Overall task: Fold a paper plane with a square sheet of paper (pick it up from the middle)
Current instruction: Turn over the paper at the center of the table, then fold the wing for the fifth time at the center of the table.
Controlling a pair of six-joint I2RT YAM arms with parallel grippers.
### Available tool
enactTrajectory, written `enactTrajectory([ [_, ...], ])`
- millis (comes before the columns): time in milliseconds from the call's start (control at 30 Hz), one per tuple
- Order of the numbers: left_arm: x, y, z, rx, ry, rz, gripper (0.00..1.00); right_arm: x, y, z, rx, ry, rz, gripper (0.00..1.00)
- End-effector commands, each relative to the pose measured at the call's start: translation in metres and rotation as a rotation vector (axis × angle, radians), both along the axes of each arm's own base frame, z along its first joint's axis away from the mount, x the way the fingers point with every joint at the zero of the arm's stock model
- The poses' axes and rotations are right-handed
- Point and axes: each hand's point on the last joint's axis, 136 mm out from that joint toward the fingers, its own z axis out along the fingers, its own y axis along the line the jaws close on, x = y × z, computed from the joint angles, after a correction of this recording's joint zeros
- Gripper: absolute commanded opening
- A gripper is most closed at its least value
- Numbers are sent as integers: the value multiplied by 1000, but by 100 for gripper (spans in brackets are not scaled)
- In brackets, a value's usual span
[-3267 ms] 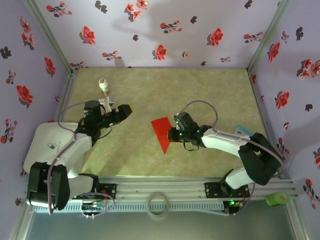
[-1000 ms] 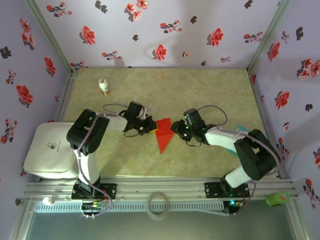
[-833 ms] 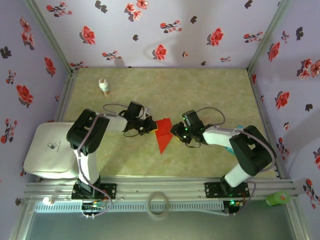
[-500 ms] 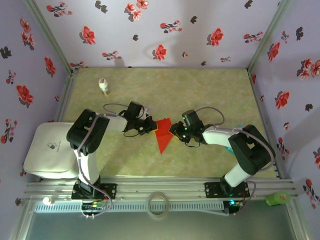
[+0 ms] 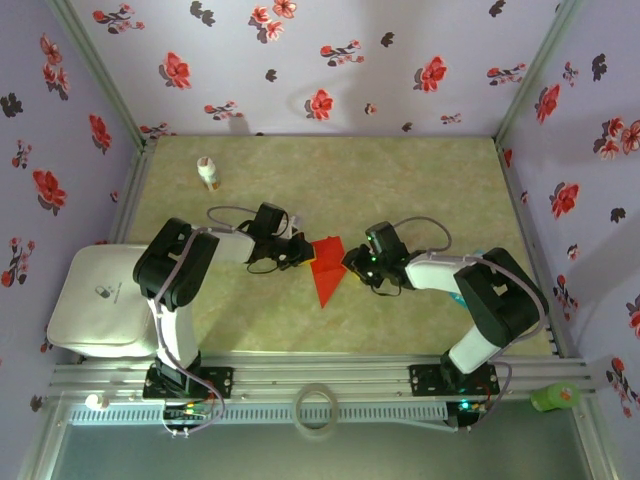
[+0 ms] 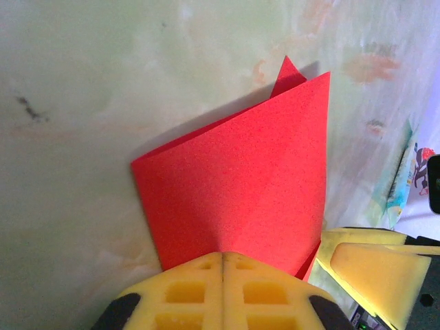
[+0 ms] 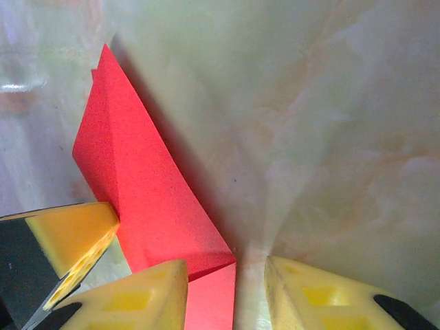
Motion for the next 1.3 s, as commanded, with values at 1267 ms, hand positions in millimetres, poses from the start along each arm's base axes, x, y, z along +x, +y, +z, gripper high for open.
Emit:
enactTrajectory([
  [1267, -20, 3, -9, 29, 61, -47, 0, 25, 18, 14, 181, -44, 198, 11],
])
